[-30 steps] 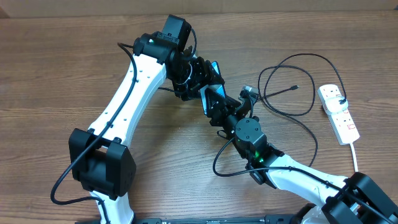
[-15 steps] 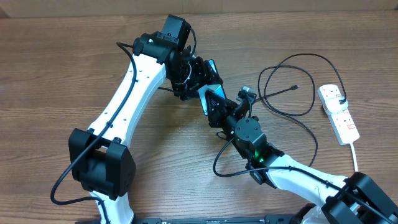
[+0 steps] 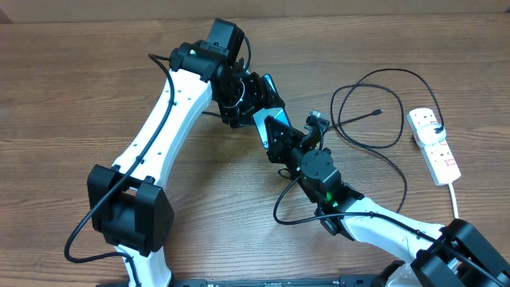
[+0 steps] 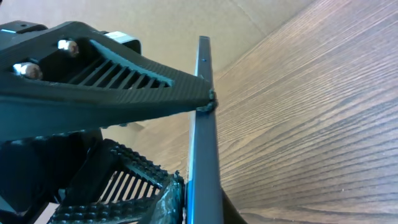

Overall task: Plug charger to phone and switch on socket
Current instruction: 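Grasp the phone's edge with the right gripper and open the left, then lower the phone with the right gripper and bring the left gripper back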

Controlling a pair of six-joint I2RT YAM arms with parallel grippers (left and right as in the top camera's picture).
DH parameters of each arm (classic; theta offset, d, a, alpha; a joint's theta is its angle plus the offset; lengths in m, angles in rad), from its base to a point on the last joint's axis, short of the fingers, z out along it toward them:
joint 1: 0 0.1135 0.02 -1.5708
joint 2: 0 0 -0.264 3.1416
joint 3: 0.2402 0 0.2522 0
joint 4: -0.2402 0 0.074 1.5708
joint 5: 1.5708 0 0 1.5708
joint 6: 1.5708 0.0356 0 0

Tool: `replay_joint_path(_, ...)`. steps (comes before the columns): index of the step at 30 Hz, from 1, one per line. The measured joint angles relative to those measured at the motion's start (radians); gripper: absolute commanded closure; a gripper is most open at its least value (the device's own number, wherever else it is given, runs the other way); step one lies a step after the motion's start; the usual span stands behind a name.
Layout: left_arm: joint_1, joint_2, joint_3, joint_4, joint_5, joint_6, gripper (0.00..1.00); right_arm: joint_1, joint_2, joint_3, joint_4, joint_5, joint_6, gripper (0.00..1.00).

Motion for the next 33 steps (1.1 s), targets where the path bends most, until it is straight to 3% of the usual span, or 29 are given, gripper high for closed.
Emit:
replay_joint_path(4,0.002,0.000,0.009,0.011,-0.008,0.000,0.39,0.007,0.011,-0.002,-0.002,-0.027,-0.008,0.96)
replay_joint_path(15,0.025,0.000,0.018,0.139,-0.008,-0.010,0.00,0.006,0.011,-0.002,-0.008,-0.031,0.030,0.96)
replay_joint_path(25,0.251,-0.028,0.158,-0.058,-0.035,0.167,0.00,-0.073,0.011,-0.002,0.016,-0.277,0.319,0.96)
replay_joint_path(33,0.434,-0.286,0.181,-0.186,-0.161,0.310,0.01,-0.092,0.011,-0.002,0.024,-0.478,0.621,0.96)
